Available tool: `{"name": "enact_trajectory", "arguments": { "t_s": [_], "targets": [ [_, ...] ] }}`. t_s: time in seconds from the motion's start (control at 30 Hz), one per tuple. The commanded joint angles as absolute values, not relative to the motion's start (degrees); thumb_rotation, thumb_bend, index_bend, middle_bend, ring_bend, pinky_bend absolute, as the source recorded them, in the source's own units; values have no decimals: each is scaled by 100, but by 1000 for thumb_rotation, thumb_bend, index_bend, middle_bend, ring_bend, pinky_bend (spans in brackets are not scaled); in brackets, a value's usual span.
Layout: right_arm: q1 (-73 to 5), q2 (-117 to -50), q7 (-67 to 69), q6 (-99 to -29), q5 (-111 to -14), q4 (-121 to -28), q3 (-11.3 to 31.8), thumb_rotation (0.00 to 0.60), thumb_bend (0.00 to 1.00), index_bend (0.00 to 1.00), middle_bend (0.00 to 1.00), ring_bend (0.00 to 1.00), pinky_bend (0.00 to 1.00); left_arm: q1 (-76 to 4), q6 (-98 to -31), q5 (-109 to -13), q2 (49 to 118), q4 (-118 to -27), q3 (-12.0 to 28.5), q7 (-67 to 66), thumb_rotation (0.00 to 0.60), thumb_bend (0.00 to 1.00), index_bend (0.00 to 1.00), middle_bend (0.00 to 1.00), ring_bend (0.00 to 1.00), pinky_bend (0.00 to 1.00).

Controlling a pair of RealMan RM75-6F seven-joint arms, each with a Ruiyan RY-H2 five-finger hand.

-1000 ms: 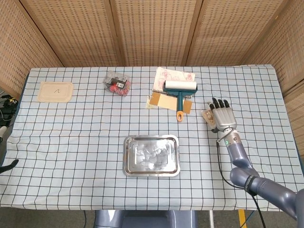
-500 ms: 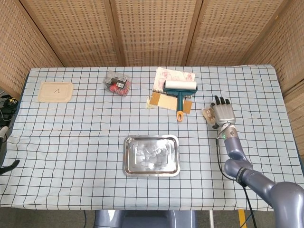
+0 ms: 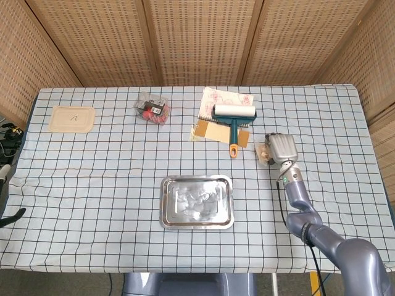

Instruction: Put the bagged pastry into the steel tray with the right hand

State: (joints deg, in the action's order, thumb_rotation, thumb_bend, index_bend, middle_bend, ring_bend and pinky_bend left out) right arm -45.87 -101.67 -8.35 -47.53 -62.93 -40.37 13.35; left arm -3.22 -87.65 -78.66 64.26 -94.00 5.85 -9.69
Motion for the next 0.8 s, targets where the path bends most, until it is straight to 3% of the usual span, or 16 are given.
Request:
{"name": "enact_trajectory", "arguments": {
  "t_s": [0.03,0.43,0.8],
  "targets": [
    [-4495,-9920,-789,-5125,-6533,-4694,1365,600,332,654,526,498,628,-312,-8776,-7880,6411,-9412,578,-941,600,0,0,0,0,0],
    [-4285,-9343,-1931,-5972,-6466,-7364,1504,600,330,650,524,498,628,-316,-8726,-7968,6401,-9416,516,-867,600,0,0,0,0,0],
    [-4515,-10083,-2905,-6194,-6223,-8229,1426,600,330,650,521,498,628,-324,-8656,-7901,6368,-9356,539,-701,600,0,0,0,0,0]
  ]
}}
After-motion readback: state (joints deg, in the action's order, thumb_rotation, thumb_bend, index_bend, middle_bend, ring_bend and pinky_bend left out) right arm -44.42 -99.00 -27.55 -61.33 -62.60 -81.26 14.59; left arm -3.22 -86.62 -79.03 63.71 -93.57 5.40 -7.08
